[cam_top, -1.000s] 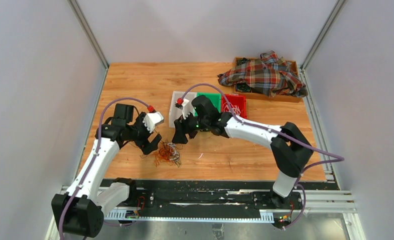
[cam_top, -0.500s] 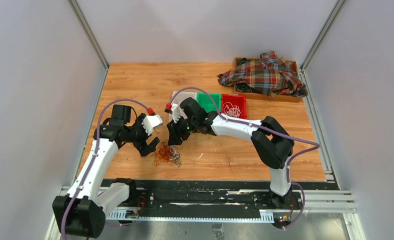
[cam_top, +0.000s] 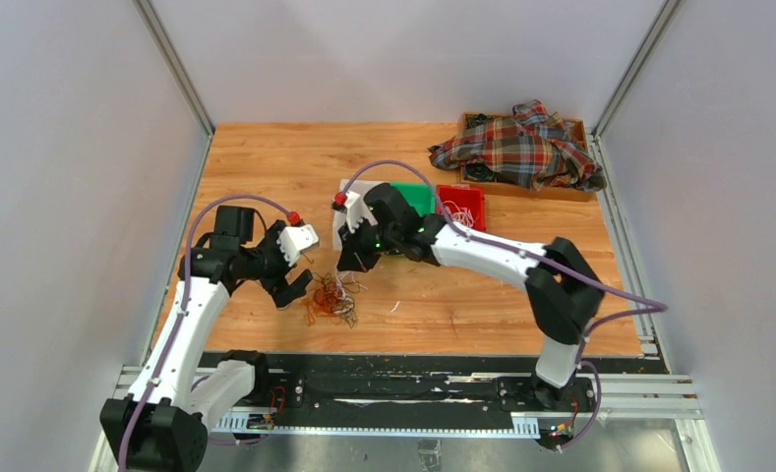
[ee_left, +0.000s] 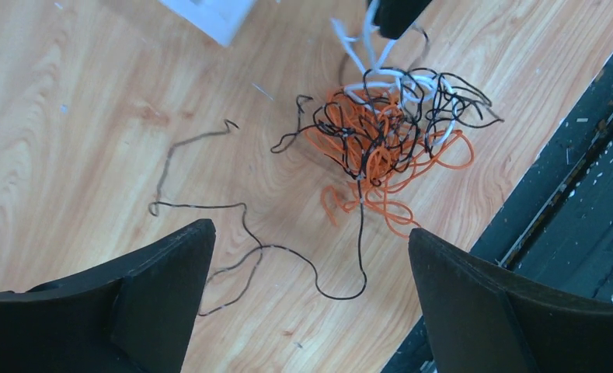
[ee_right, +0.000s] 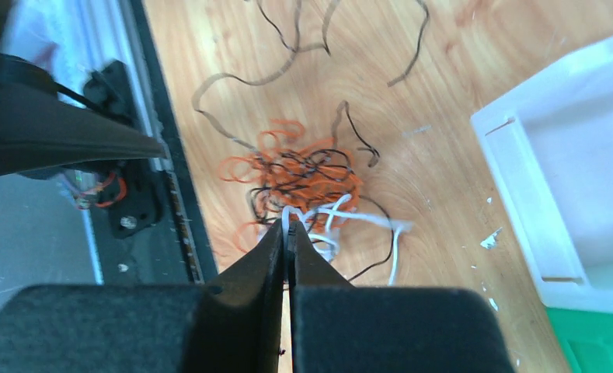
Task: Untangle the cables
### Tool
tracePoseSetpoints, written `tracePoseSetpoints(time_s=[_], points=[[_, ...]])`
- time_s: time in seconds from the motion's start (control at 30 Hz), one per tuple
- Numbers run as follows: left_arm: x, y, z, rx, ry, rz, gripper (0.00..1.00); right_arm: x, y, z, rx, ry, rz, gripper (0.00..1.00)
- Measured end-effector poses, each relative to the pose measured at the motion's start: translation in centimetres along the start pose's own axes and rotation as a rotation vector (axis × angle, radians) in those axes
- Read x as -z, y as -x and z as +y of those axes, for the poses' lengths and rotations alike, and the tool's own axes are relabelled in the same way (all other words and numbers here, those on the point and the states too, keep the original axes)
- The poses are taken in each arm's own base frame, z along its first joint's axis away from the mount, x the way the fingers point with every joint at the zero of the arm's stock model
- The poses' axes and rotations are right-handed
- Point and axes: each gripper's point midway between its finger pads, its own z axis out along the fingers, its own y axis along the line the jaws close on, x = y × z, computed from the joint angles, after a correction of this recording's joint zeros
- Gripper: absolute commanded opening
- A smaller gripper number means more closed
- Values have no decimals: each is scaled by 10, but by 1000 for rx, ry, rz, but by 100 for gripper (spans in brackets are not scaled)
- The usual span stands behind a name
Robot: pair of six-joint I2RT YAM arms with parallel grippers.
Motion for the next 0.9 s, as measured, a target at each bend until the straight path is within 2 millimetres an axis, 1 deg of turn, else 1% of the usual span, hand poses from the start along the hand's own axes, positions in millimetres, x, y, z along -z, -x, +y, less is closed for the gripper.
tracePoseSetpoints(time_s=[0.07,0.13,0.2,0.3,0.4,0.5,0.57,0.67,0.77,0.9], points=[[8,11,2,-15,12,-27,99,20,18,12,16,0,-64,1],[20,30,6,-39,34,-75,99,43,40,27,36,8,-156,1],[35,55,11,-75,60,-143,99,64,60,42,51,22,-245,1],[57,89,15,-125,83,-237,99,79,80,55,54,45,-330,1],[68,109,12,-149,76,-301,98,81,89,63,34,69,-372,1],[68,113,6,-143,42,-326,97,79,89,69,17,90,-379,1],[67,114,2,-142,20,-339,94,79,92,74,10,105,-389,1],[61,109,-6,-140,-15,-345,90,79,95,81,4,136,-402,1],[60,106,-10,-144,-25,-349,87,78,97,87,-9,171,-406,1],[65,109,-17,-166,-26,-377,82,74,96,96,-20,230,-396,1]])
